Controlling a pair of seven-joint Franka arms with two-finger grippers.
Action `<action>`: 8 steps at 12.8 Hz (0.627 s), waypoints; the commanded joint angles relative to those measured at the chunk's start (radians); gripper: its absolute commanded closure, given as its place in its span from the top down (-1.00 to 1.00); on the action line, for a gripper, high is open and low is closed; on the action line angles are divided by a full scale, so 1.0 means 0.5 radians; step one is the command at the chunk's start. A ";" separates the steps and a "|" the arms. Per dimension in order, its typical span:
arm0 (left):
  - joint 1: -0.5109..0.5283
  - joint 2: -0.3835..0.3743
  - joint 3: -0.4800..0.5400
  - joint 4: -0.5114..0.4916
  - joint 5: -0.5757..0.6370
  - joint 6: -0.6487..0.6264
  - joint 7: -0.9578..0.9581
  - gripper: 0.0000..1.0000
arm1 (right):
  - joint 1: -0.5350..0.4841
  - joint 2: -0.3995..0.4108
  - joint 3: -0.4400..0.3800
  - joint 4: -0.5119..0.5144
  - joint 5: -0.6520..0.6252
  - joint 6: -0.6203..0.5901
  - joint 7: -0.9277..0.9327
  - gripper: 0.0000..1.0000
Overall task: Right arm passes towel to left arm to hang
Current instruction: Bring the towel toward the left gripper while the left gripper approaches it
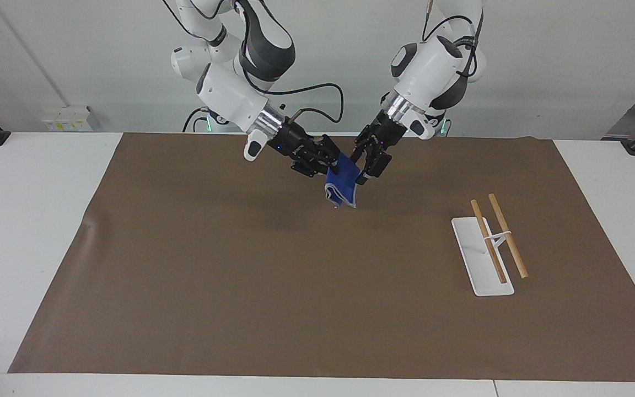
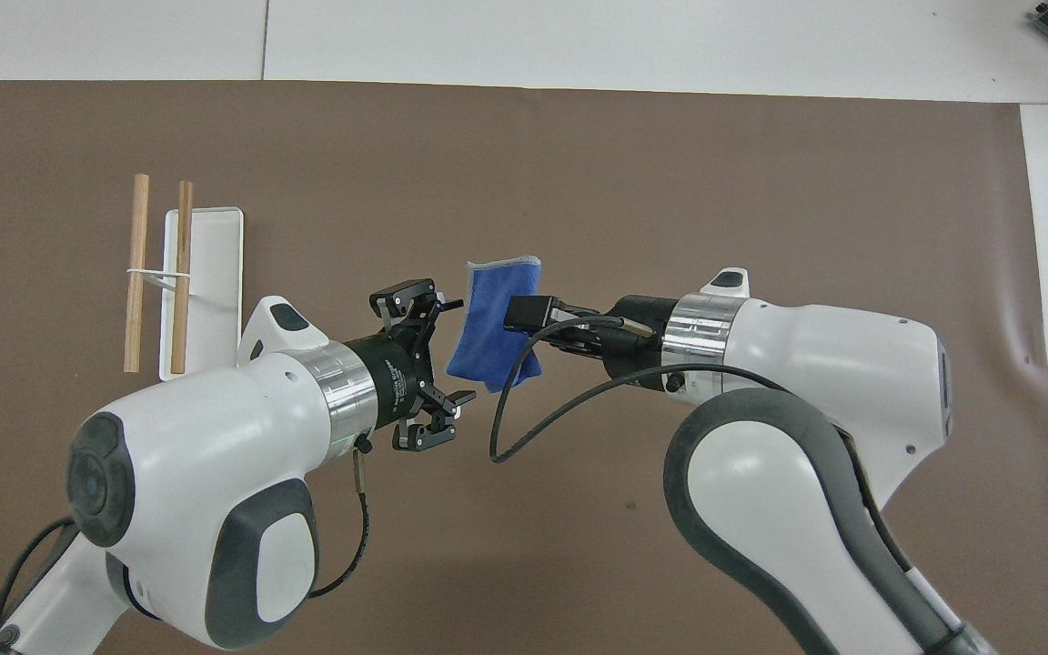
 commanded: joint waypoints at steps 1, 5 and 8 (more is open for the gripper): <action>-0.018 0.009 0.019 -0.038 -0.039 0.148 -0.010 1.00 | -0.005 -0.001 0.017 0.014 0.051 0.038 0.029 -1.00; -0.012 0.037 0.019 -0.032 -0.039 0.292 -0.001 1.00 | -0.008 -0.008 0.017 0.014 0.048 0.038 0.029 -1.00; 0.016 0.071 0.022 -0.016 -0.036 0.415 0.020 0.77 | -0.008 -0.011 0.017 0.014 0.048 0.038 0.029 -1.00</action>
